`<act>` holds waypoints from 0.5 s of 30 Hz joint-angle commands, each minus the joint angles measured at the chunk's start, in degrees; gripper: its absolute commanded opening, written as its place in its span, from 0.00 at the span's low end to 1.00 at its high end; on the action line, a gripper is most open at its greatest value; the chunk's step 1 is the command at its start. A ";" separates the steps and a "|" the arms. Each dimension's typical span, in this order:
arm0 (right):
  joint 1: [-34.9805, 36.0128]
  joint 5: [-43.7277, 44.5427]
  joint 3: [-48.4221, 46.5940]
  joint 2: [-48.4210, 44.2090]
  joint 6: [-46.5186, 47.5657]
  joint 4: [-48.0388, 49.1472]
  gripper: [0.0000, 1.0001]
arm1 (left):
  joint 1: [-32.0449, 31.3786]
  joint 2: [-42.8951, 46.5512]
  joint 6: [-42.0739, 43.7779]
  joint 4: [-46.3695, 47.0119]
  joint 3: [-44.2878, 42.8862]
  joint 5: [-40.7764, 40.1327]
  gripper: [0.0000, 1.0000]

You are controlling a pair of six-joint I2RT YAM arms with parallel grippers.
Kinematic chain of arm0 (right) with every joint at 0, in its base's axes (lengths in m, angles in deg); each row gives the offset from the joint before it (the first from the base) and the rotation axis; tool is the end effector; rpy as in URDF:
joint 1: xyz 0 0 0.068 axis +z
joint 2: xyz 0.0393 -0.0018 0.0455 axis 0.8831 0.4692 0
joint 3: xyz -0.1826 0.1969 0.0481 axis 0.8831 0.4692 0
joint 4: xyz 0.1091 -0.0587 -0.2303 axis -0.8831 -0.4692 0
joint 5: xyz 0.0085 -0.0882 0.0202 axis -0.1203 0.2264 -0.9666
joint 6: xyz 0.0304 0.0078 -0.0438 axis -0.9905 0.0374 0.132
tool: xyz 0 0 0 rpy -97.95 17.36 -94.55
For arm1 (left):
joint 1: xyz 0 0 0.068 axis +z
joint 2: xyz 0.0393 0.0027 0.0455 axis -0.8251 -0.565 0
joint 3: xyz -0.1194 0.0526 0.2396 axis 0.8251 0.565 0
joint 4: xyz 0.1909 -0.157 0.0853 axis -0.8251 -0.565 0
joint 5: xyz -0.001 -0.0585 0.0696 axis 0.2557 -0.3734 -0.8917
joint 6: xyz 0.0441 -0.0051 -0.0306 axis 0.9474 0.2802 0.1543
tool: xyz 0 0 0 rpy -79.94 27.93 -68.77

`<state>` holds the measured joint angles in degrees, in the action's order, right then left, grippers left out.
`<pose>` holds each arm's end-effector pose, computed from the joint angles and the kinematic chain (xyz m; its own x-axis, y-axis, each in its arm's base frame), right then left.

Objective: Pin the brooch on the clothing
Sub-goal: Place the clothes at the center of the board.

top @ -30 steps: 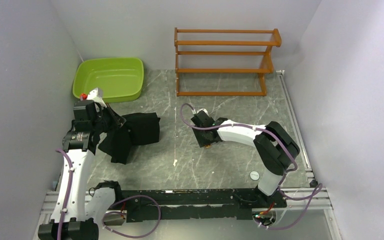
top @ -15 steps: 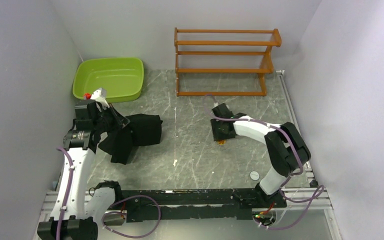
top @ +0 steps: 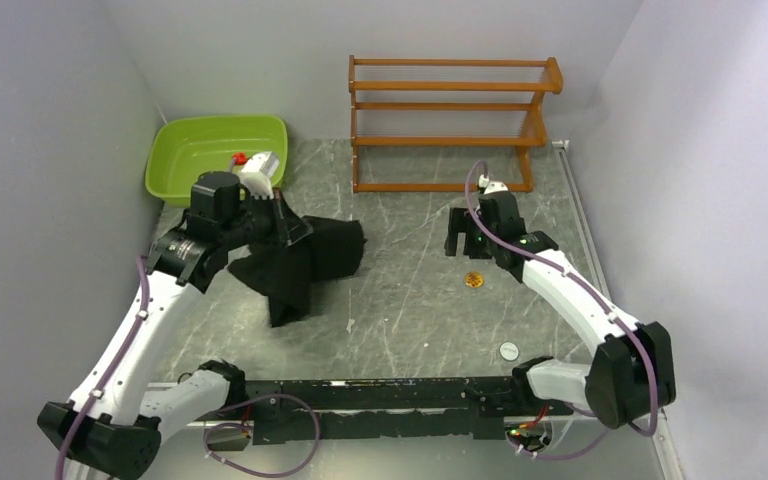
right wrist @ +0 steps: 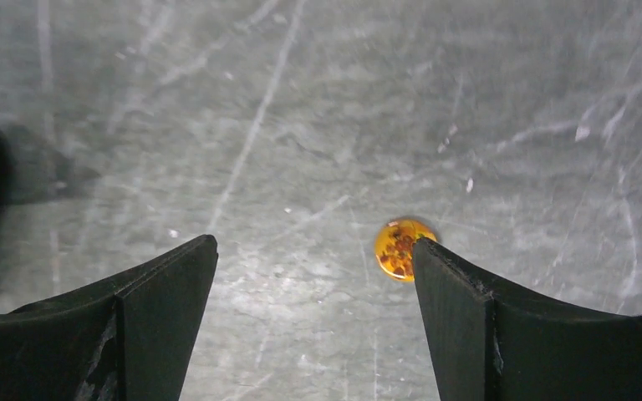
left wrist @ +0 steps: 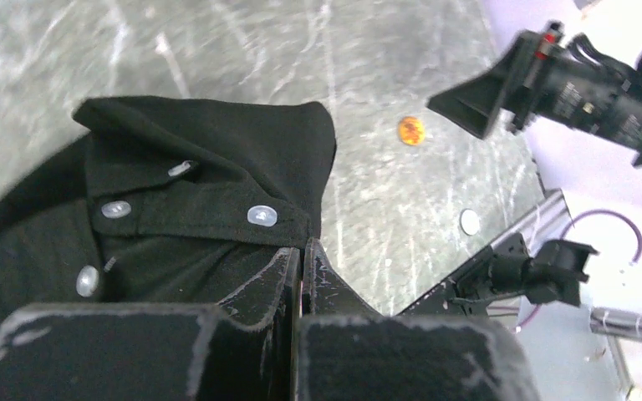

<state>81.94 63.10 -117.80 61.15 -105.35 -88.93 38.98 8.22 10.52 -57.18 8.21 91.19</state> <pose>0.2458 0.0863 0.2433 -0.7482 0.0927 -0.6570 -0.0400 0.9821 0.1841 0.1938 -0.0711 0.3661 -0.6800 -0.2188 -0.6998 0.3001 0.7878 -0.5379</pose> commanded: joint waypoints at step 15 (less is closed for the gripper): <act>-0.03 -18.77 -1.63 -6.15 4.78 5.45 0.92 | -12.90 0.92 -2.59 -4.74 5.02 -20.45 0.94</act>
<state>81.94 50.84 -119.74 55.99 -101.98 -87.27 26.10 4.35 15.00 -58.97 10.88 79.86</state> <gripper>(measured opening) 0.923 0.941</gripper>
